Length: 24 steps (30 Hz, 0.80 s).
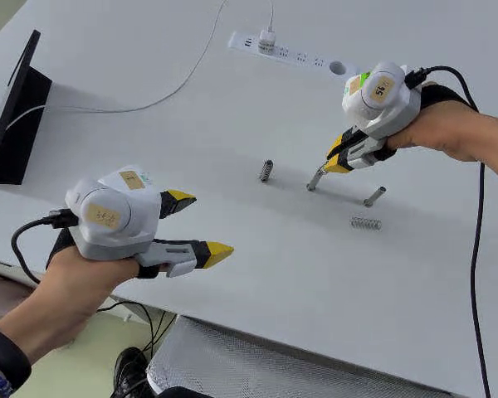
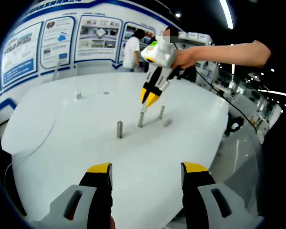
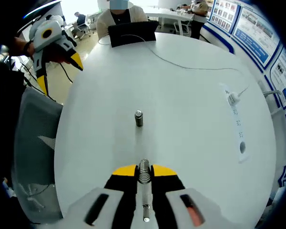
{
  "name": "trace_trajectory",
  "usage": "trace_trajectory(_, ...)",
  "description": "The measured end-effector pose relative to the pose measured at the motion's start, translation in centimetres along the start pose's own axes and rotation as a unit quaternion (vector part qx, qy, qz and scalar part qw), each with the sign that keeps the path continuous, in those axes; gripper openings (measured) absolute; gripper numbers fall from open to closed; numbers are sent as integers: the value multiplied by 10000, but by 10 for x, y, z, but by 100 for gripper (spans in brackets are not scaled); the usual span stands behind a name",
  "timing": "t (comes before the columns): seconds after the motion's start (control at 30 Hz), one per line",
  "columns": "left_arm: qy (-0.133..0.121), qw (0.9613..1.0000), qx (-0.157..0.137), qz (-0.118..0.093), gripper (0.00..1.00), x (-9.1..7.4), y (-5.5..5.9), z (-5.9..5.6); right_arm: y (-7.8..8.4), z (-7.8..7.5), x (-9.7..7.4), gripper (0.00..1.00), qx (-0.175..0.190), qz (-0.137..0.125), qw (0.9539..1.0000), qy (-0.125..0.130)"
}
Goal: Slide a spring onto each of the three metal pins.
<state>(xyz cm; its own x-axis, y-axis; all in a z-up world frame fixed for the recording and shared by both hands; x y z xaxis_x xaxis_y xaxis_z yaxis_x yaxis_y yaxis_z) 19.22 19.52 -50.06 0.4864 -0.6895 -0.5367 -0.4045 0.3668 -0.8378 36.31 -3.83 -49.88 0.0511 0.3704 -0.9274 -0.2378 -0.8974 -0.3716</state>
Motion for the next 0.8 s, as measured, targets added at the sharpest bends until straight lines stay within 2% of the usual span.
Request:
trace_trajectory(0.4, 35, 10000, -41, 7, 58, 1, 0, 0, 2, 0, 9, 12, -59, 95, 9999, -73)
trace_trajectory(0.8, 75, 9999, -81, 7, 57, 3, 1, -4, 0, -1, 25, 12, -112, 203, 9997, -113)
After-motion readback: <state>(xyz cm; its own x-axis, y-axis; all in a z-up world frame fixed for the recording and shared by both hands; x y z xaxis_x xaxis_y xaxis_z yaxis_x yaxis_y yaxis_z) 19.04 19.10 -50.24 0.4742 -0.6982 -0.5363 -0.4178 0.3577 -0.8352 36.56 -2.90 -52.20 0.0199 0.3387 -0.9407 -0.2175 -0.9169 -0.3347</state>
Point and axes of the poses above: the centre of the closed fingertips' face, and the gripper's own axes: x roughly forward along the fingers, z roughly to its left, y roughly out of its underside, the point moved 8 cm from there along -x, roughly backward along the fingers, and after that the axes turned 7 degrees about x, right-handed, at the moved point
